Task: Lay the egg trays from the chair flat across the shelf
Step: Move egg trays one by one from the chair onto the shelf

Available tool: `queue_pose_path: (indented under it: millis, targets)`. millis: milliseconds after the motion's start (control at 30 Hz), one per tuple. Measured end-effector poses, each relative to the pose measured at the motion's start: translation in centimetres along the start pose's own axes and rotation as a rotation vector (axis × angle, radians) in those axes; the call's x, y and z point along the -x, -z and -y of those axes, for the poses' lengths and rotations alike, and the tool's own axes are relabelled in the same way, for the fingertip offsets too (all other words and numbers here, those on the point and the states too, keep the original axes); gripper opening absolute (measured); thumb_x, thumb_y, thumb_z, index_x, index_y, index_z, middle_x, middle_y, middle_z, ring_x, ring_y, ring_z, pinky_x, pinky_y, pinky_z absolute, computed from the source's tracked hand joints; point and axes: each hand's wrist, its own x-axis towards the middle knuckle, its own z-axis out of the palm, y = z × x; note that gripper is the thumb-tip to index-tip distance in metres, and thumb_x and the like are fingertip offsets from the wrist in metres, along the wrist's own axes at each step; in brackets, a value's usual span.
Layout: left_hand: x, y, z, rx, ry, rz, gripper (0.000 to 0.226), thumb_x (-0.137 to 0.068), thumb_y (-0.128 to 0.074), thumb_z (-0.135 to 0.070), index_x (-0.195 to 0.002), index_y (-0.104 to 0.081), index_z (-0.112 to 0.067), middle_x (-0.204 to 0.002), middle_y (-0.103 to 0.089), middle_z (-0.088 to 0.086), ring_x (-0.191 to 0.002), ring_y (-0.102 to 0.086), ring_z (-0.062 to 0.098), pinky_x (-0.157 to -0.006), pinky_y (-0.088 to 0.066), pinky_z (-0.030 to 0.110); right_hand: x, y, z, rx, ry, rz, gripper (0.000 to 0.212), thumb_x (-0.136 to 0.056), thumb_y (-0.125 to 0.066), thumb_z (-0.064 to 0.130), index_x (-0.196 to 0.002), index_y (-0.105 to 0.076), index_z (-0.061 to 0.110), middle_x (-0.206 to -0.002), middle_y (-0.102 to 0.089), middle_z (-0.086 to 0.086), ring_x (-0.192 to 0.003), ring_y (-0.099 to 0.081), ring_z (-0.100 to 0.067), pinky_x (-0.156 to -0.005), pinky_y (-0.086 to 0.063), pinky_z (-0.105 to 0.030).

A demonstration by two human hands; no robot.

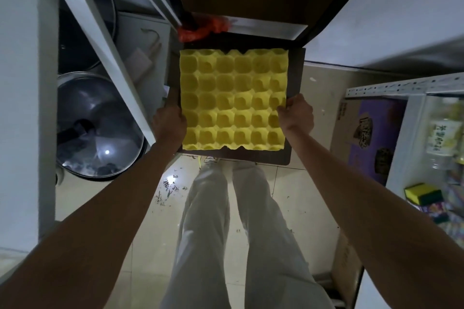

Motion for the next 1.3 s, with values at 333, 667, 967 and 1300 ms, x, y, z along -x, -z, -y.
queue_pose_path:
  millis: [333, 667, 967, 1300]
  targets:
    - [1.7, 3.7, -0.1, -0.069, -0.001, 0.058, 0.03, -0.099, -0.046, -0.014, -0.128, -0.052, -0.008, -0.11, -0.067, 0.024, -0.105, -0.063, 0.048, -0.079, -0.055, 0.053, 2.6, 2.0, 1.0, -0.146, -0.017, 0.002, 0.027, -0.09, -0.056, 0.021, -0.116, -0.059, 0.013, -0.112, -0.069, -0.009, -0.106, -0.066, -0.034, -0.072, -0.04, -0.034]
    - [-1.3, 1.6, 0.2, -0.064, -0.018, 0.061, 0.018, -0.099, -0.045, -0.02, -0.113, -0.051, -0.011, -0.104, -0.067, 0.023, -0.098, -0.066, 0.045, -0.087, -0.055, 0.05, 1.2, 1.0, -0.1, -0.078, 0.024, 0.077, 0.029, -0.092, -0.054, 0.023, -0.117, -0.067, 0.017, -0.112, -0.072, -0.008, -0.103, -0.067, -0.033, -0.072, -0.041, -0.031]
    - [-0.6, 1.8, -0.9, 0.623, 0.205, 0.202, 0.034, -0.088, -0.062, -0.016, -0.12, -0.048, -0.013, -0.107, -0.058, 0.004, -0.099, -0.06, 0.03, -0.085, -0.052, 0.044, 1.3, 1.2, -0.2, -0.437, -0.025, 0.088, 0.028, -0.087, -0.044, 0.009, -0.1, -0.069, 0.009, -0.1, -0.073, -0.013, -0.094, -0.069, -0.034, -0.077, -0.059, -0.041]
    - [-1.0, 1.3, -0.3, 0.902, 0.246, 0.23, 0.011, -0.097, -0.051, -0.011, -0.101, -0.055, -0.02, -0.09, -0.06, -0.007, -0.083, -0.06, 0.016, -0.065, -0.047, 0.029, 0.6, 1.7, -0.1, -0.751, -0.02, 0.363, 0.04, -0.094, -0.056, 0.011, -0.128, -0.062, 0.032, -0.117, -0.071, 0.008, -0.099, -0.072, -0.01, -0.066, -0.059, -0.024]
